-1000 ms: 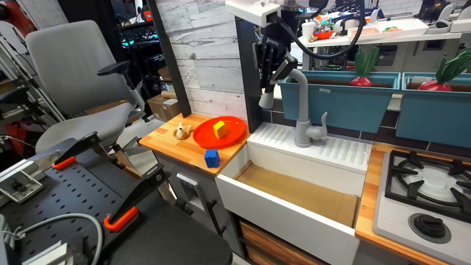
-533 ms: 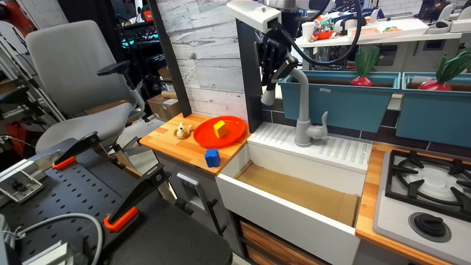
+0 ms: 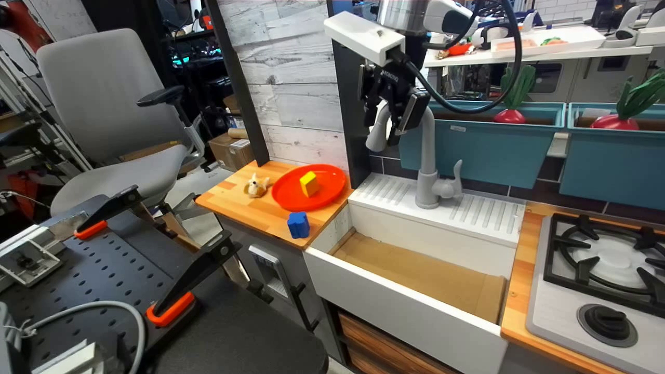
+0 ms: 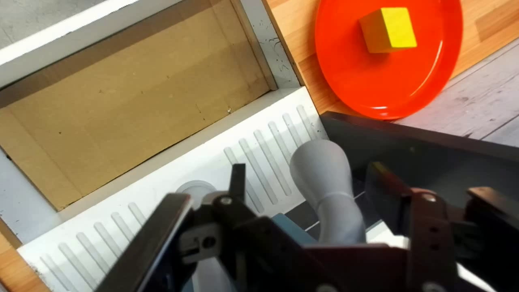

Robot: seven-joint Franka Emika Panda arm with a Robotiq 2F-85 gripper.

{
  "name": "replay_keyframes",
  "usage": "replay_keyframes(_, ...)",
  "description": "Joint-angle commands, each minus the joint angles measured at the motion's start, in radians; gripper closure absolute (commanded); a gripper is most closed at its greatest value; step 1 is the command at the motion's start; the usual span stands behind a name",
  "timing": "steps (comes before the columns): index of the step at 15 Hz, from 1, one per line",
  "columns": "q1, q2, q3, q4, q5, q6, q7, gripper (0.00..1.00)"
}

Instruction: Move the tap nozzle to the left

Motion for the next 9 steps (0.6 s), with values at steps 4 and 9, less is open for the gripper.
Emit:
replay_keyframes(4,-0.023,-0.082,0.0,-0.134,-0.014,0.06,-0.098,0.0)
replay_keyframes(9,-0.013,-0.258,-0.002,-0.373,-0.035,0.16,-0.201,0.0)
